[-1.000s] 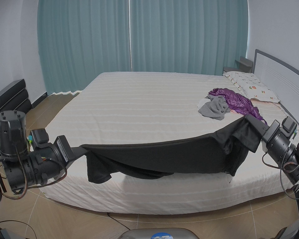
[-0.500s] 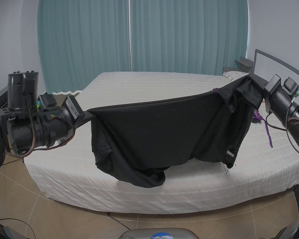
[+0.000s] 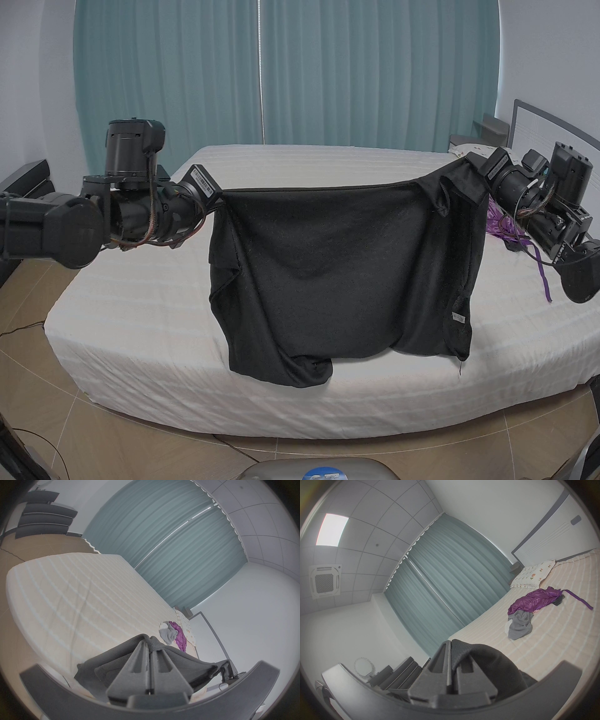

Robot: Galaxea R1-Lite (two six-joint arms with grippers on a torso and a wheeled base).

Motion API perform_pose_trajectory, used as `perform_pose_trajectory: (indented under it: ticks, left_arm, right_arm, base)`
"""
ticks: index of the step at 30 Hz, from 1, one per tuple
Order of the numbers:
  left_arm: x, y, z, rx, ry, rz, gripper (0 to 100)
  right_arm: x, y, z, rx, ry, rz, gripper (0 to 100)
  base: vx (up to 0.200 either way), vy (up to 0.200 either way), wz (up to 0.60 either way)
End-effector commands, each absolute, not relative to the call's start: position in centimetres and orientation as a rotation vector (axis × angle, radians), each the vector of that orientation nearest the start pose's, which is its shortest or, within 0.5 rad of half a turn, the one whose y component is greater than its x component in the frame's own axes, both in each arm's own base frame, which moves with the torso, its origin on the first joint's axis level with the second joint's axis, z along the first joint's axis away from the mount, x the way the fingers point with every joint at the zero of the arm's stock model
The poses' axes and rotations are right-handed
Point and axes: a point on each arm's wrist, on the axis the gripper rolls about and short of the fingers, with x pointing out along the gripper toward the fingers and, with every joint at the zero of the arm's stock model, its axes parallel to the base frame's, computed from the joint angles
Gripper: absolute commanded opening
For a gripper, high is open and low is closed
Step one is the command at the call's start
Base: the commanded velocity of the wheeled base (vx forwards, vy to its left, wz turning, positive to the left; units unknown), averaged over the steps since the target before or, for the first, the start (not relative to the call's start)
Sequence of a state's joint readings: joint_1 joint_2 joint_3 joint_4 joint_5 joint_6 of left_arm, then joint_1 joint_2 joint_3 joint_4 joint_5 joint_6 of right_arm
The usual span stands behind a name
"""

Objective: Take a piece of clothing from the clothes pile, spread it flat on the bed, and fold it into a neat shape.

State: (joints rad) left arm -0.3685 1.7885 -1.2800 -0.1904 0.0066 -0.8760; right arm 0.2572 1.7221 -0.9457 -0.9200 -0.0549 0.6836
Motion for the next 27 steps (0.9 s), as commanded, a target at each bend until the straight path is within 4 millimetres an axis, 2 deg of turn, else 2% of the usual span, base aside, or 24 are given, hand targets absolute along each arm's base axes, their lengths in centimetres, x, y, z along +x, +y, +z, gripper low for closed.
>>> perform_pose_trajectory:
  ticks: [1,6,8,19,21,22,23,27]
  left_arm:
    - [37.4,-13.7,21.6,-0.796,0.474,-0.171,0]
    - [39.7,-14.5,20.7,-0.796,0.467,-0.171,0]
    - [41.2,-14.9,20.0,-0.797,0.463,-0.169,0]
    - [45.9,-16.3,11.9,-0.729,0.531,-0.118,0]
    - [46.4,-16.4,10.7,-0.727,0.525,-0.107,0]
    - [46.4,-16.4,10.7,-0.727,0.525,-0.107,0]
    - [47.1,-16.6,9.0,-0.722,0.518,-0.090,0]
    - [48.4,-17.1,7.4,-0.722,0.476,-0.058,0]
  right_arm:
    - [35.1,7.9,21.7,0.665,-0.023,0.191,0]
    - [36.7,7.7,20.7,0.652,-0.017,0.170,0]
    - [37.6,7.8,19.3,0.648,0.012,0.159,0]
    - [42.1,8.0,12.8,0.630,0.125,0.096,0]
    - [42.8,8.0,11.7,0.628,0.127,0.069,0]
    - [42.8,8.0,11.7,0.628,0.127,0.069,0]
    - [44.1,8.2,10.4,0.625,0.110,0.028,0]
    - [46.0,8.4,8.3,0.624,0.089,-0.023,0]
  base:
    - [0.200,0.000,0.00]
    - [0.200,0.000,0.00]
    - [0.200,0.000,0.00]
    - [0.018,0.000,0.00]
    - [0.000,0.000,0.00]
    - [0.000,0.000,0.00]
    - [0.000,0.000,0.00]
    - [0.000,0.000,0.00]
